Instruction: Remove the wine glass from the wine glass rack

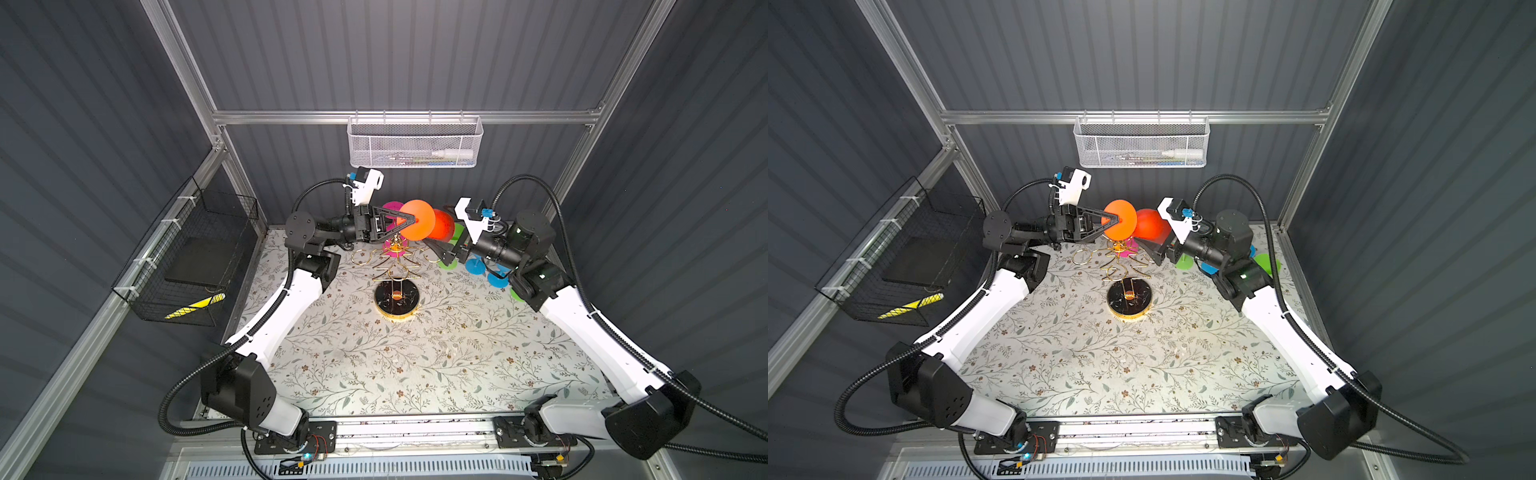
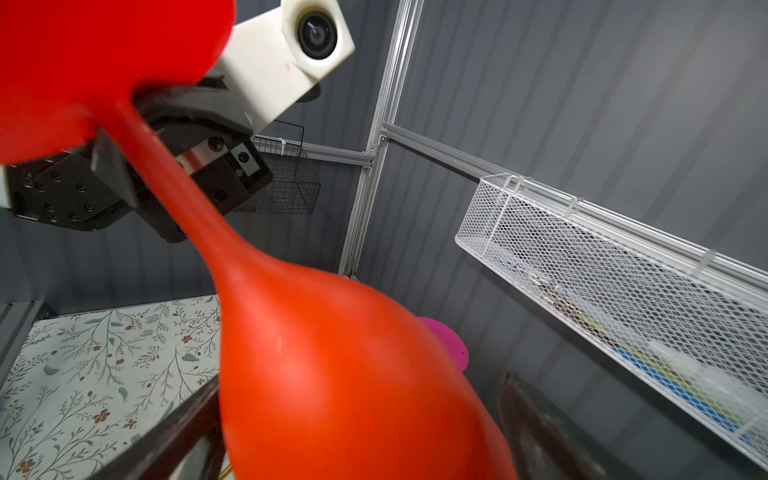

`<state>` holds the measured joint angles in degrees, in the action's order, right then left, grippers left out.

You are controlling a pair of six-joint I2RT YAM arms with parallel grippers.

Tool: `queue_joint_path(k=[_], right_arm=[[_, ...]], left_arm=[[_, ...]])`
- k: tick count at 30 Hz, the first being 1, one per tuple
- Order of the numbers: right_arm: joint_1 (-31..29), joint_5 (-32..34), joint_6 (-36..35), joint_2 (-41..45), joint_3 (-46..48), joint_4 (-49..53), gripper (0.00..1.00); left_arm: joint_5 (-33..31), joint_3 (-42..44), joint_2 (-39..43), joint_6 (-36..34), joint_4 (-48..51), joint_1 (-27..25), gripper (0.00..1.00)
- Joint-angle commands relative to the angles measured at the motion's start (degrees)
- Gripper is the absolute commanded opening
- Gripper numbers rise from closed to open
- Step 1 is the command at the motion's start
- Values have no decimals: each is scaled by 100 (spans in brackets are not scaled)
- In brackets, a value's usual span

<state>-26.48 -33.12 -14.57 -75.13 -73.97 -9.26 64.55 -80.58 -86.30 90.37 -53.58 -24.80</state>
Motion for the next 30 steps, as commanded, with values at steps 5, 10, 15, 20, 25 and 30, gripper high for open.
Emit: queue_joint_path(k=[5, 10, 15, 20, 25, 30], right_arm=[[-90, 109, -210, -161, -215, 119, 99], [-169, 336, -310, -156, -222, 334, 92], [-271, 566, -377, -57, -101, 363, 79], [-315, 697, -293, 92, -5, 355, 72], [-323, 697, 22, 295, 97, 384, 68], [-331, 651, 377, 514, 179, 620, 64]], left_arm=[[-43, -116, -283, 1003, -1347, -8, 0], [-80, -191, -464, 1476, -1926, -8, 0], [-70, -228, -469, 1493, -1940, -8, 0], [-10, -248, -367, 1256, -1684, -8, 4], [63, -167, -124, 491, -969, -8, 36], [101, -140, 229, -903, 444, 17, 53]])
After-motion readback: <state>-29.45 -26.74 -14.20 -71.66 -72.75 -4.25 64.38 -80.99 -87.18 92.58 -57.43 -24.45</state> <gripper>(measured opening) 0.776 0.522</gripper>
